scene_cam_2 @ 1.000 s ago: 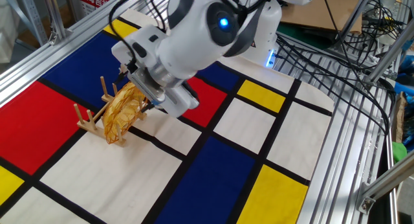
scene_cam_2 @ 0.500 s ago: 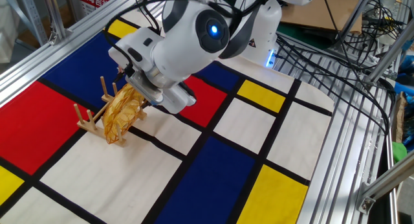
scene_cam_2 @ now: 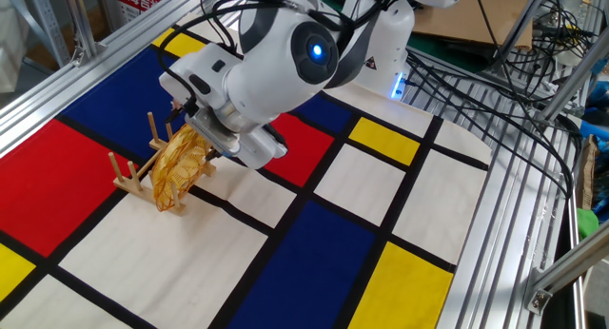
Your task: Take the dish off the dish rack
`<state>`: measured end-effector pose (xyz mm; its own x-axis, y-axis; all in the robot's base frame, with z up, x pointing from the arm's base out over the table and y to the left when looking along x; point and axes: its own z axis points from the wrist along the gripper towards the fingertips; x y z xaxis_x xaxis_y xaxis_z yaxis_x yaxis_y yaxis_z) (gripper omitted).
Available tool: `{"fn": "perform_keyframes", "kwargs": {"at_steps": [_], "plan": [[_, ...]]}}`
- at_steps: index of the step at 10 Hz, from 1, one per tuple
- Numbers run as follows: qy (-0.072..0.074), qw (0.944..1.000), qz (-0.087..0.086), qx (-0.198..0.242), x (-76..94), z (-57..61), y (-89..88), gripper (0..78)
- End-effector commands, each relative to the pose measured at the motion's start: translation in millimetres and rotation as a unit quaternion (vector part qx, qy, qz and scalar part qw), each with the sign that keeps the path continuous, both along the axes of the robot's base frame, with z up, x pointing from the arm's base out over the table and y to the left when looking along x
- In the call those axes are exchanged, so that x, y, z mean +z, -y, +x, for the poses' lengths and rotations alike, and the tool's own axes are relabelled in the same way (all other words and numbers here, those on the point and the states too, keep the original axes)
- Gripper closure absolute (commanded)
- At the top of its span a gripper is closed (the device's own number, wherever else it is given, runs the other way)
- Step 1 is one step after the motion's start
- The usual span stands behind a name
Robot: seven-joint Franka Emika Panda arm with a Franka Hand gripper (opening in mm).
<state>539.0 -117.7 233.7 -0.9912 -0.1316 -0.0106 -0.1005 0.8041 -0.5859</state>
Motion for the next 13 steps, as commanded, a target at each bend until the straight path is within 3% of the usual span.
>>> {"fn": "perform_keyframes", "kwargs": {"at_steps": [1,13], "plan": [[0.005,1.0,-0.002,0.003,-0.3,0.8,0.9,76.4],[0.005,1.0,-0.002,0.003,-0.3,0.8,0.9,76.4]]}}
